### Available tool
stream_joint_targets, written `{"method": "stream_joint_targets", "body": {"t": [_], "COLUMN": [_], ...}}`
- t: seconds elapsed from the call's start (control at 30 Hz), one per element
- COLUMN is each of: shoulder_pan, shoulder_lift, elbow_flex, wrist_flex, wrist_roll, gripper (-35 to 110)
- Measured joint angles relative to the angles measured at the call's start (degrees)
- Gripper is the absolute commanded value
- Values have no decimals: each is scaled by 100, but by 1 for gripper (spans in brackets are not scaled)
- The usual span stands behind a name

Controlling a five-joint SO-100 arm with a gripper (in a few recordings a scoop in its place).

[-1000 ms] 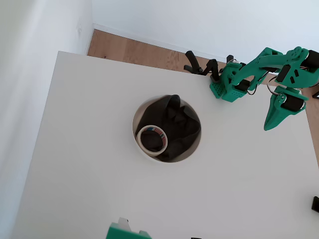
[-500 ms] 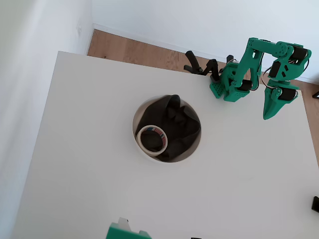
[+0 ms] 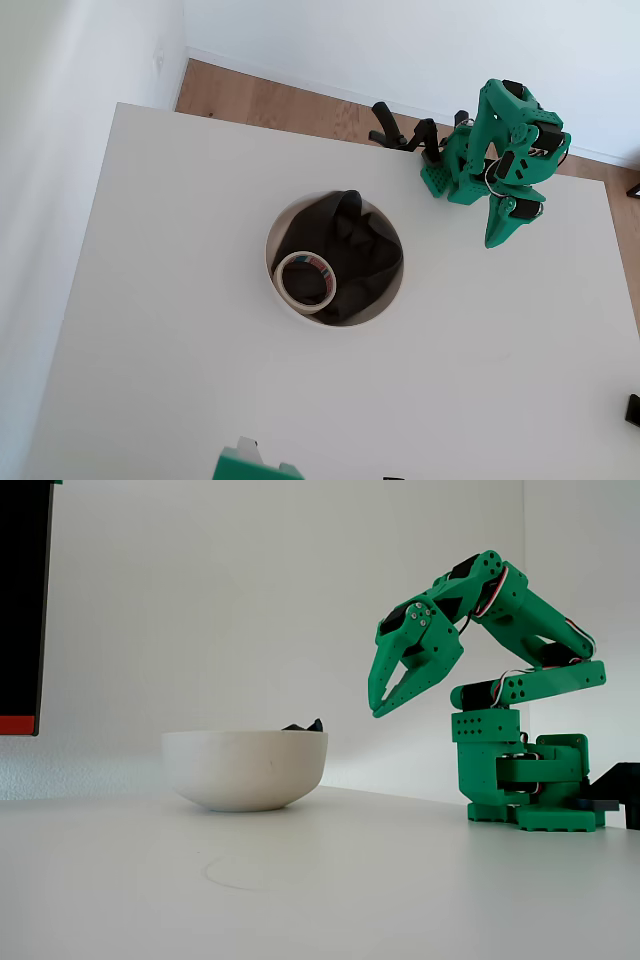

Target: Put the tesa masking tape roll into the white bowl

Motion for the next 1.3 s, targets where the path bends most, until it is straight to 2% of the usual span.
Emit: {"method": "stream_joint_targets", "body": {"t": [0.2,0.37,1.3], "shoulder_pan": [132,290,0], "shoulder_lift": [1433,1784,1784], "elbow_flex": [870,1072,1556], "wrist_flex": [360,650,861], "wrist_roll": [26,9,-9], "gripper": [-8,-8,-8]}}
